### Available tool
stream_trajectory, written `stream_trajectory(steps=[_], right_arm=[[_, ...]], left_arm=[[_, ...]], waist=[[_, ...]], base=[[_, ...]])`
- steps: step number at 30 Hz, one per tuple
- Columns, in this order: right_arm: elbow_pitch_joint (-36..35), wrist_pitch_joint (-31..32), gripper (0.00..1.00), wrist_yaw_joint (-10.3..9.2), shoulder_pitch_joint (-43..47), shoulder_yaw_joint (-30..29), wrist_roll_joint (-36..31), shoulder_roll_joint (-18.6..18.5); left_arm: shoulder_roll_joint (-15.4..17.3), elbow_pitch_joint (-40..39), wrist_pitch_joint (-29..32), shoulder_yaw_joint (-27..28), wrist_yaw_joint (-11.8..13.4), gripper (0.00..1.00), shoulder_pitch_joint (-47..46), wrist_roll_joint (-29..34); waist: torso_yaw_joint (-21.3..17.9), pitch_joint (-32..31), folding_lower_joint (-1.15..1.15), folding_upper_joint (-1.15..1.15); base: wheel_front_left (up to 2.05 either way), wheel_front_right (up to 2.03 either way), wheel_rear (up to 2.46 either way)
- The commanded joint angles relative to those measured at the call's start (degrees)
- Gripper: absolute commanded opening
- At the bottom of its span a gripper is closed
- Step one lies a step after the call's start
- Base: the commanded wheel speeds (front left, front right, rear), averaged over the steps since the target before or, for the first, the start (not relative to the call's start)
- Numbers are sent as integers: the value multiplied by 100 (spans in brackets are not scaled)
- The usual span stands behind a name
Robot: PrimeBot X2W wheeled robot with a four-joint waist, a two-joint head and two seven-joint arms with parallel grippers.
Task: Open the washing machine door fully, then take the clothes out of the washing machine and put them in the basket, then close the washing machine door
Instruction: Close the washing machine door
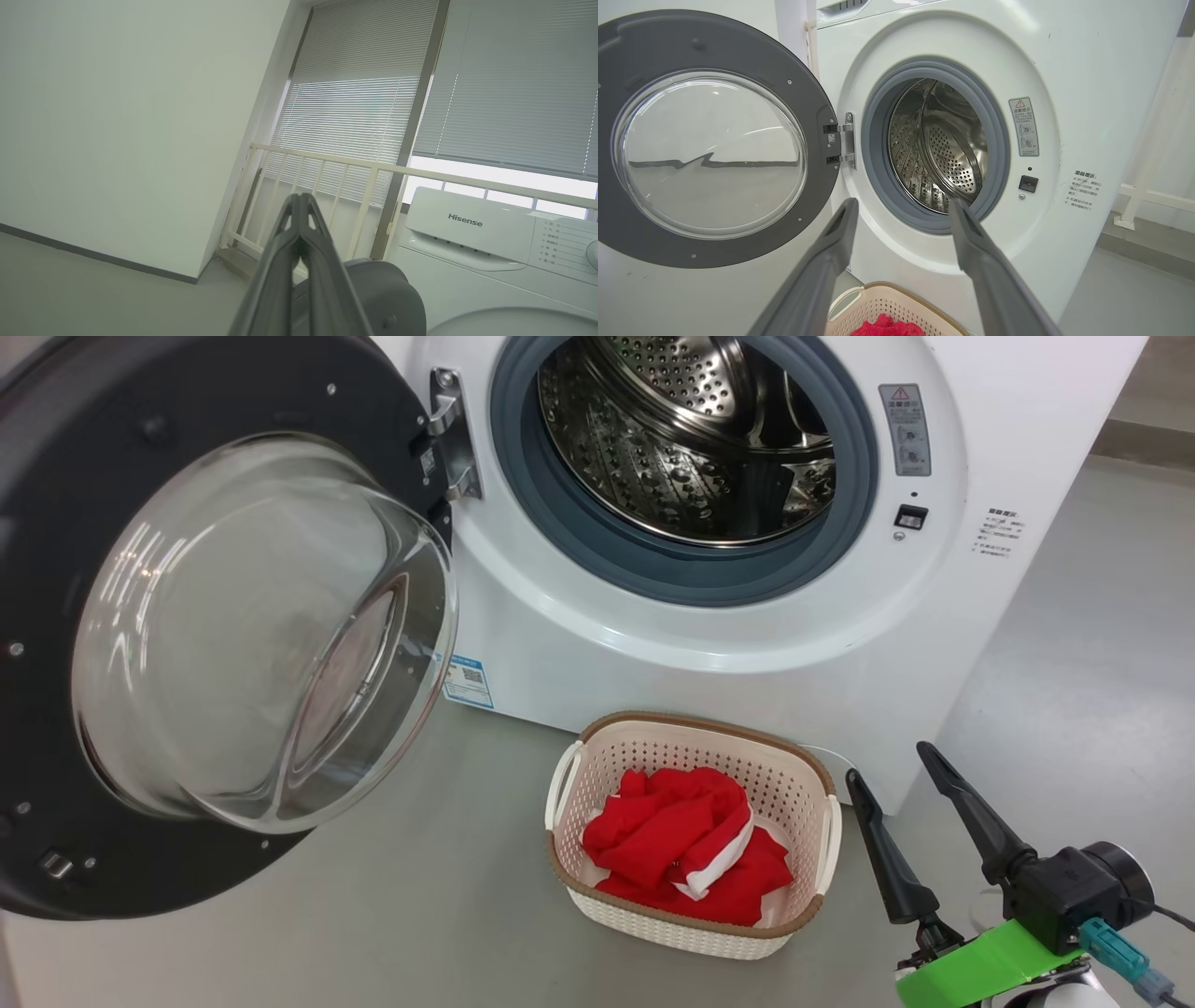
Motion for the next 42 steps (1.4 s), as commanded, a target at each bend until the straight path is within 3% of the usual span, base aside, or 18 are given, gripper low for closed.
stream_trajectory(steps=[1, 10, 24, 31, 37, 42], right_arm=[[-129, -37, 100, 20, -74, 121, -21, -60], [-128, -37, 100, 20, -67, 49, -21, -84], [-77, -37, 100, 20, -132, 110, 5, -78], [-102, -37, 100, 20, -118, 118, 8, -82], [-112, -37, 100, 20, -151, 151, 23, -89], [-131, -37, 100, 20, -175, 162, 43, -109]], left_arm=[[367, 90, 105, 262, -23, 0, -330, -137], [1120, 1249, 1095, 664, 67, 0, -1031, -630], [1101, 2517, 3663, 1462, -59, 0, -1813, -2770], [1225, 2578, 4523, 1431, -79, 0, -1710, -3071], [1255, 2666, 4666, 1422, 4, 0, -1513, -3057], [1213, 2685, 4958, 1316, -112, 0, -1373, -3115]], waist=[[-33, 2, 0, 0], [-72, 72, 0, 0], [-1, 105, 0, 0], [-56, 167, 0, 0], [-92, 217, 0, 0], [-111, 247, 0, 0]], base=[[0, 0, 0], [0, 0, 0], [0, 0, 0], [0, 0, 0], [0, 0, 0], [0, 0, 0]])
